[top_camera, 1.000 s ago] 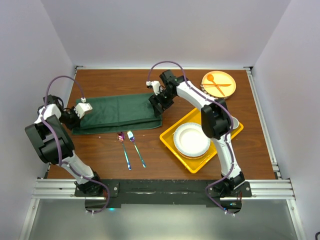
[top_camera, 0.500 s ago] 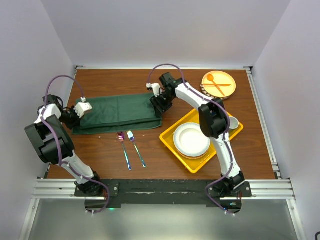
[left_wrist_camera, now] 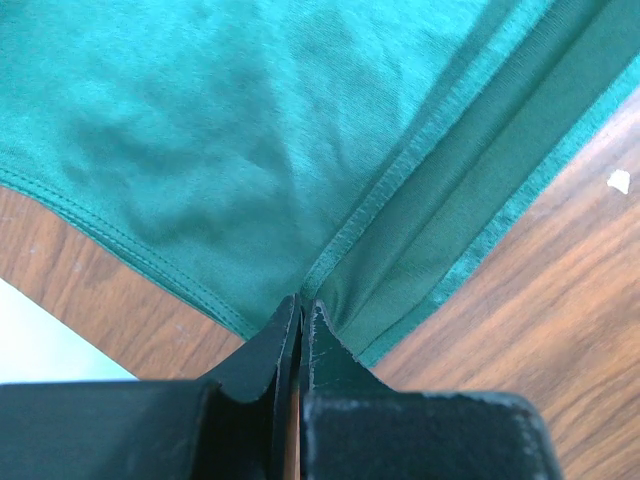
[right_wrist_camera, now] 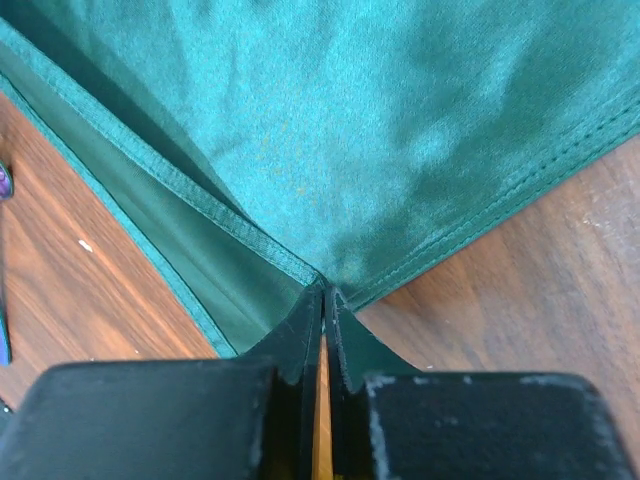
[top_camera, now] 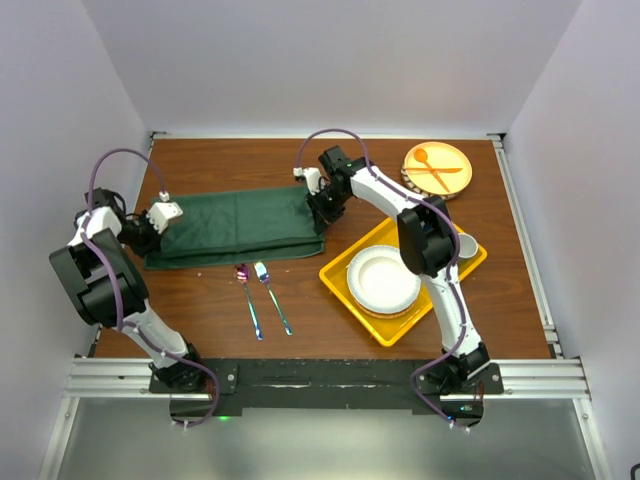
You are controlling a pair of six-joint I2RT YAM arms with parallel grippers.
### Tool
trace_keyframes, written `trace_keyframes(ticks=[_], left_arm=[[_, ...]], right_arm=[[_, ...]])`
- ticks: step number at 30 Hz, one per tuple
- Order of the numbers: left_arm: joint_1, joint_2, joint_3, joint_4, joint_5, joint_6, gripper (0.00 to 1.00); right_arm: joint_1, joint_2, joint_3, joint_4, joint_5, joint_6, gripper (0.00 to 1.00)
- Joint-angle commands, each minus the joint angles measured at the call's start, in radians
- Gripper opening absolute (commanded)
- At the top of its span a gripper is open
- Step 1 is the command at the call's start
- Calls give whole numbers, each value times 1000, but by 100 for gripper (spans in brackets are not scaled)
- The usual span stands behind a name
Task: Fold the napkin into a case and place the utensils inside
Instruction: Fold and flatten the napkin at the center of the board.
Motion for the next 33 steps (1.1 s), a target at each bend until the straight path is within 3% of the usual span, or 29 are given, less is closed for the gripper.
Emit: trace_keyframes(ticks=[1, 9, 16, 26, 33], left_arm=[[21, 41, 112, 32, 77, -132, 0], [28, 156, 364, 154, 180, -461, 0], [25, 123, 422, 374, 253, -660, 0], [48, 57, 229, 156, 298, -255, 0], [61, 40, 47, 130, 267, -117, 0]], right_arm=[[0, -83, -1, 85, 3, 34, 0], [-55, -86, 107, 280, 73, 123, 0], [-97, -131, 131, 481, 43, 165, 0], [-57, -275, -167, 489, -65, -16, 0], [-20, -319, -321, 446, -22, -225, 0]])
